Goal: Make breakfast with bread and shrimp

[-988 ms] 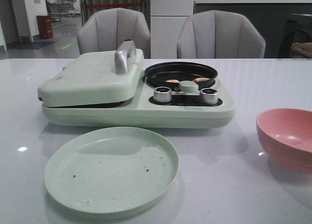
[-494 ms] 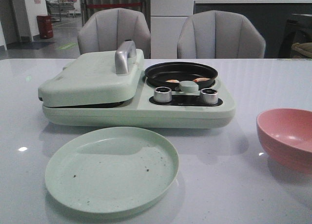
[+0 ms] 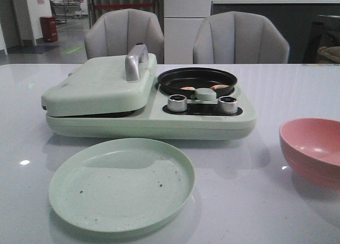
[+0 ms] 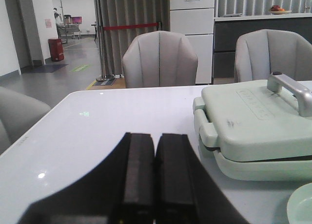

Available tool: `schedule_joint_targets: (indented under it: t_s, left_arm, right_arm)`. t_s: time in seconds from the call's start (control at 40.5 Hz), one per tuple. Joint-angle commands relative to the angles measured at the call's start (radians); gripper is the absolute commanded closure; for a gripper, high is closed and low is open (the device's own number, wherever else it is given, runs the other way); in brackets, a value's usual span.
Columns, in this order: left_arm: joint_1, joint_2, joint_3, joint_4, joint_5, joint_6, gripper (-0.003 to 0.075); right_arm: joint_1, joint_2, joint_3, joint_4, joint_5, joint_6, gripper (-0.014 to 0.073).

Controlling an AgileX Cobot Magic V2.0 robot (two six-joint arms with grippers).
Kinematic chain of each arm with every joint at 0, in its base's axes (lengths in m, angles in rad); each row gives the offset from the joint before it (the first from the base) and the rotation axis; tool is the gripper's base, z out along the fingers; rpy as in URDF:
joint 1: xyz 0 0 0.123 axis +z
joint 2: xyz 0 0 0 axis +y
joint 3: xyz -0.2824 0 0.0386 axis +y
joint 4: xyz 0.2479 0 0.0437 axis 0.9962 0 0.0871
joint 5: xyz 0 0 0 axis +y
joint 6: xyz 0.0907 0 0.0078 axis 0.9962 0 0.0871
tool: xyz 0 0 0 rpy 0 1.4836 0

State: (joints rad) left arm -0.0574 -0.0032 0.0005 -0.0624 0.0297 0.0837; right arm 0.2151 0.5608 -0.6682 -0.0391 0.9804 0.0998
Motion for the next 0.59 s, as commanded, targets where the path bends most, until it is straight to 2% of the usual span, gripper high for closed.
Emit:
schedule_joint_targets:
  t_s: [0.0, 0.346, 0.494, 0.568]
  left_arm:
    - [0.002, -0.023, 0.008, -0.01, -0.096, -0.004, 0.0622]
    - [0.002, -0.023, 0.008, -0.01, -0.096, -0.004, 0.0622]
    - [0.002, -0.023, 0.008, -0.01, -0.096, -0.004, 0.0622]
    - [0.002, -0.023, 0.008, -0.01, -0.096, -0.004, 0.0622]
  right_arm:
    - [-0.003, 0.0, -0.025, -0.014, -0.055, -0.001, 0.0559]
    - [-0.018, -0.044, -0.014, -0.02, -0.08, -0.011, 0.0559]
    - [-0.062, -0.155, 0.092, 0.01, -0.269, -0.134, 0.0559]
    - [-0.11, -0.222, 0.184, 0.012, -0.4, -0.147, 0.0559]
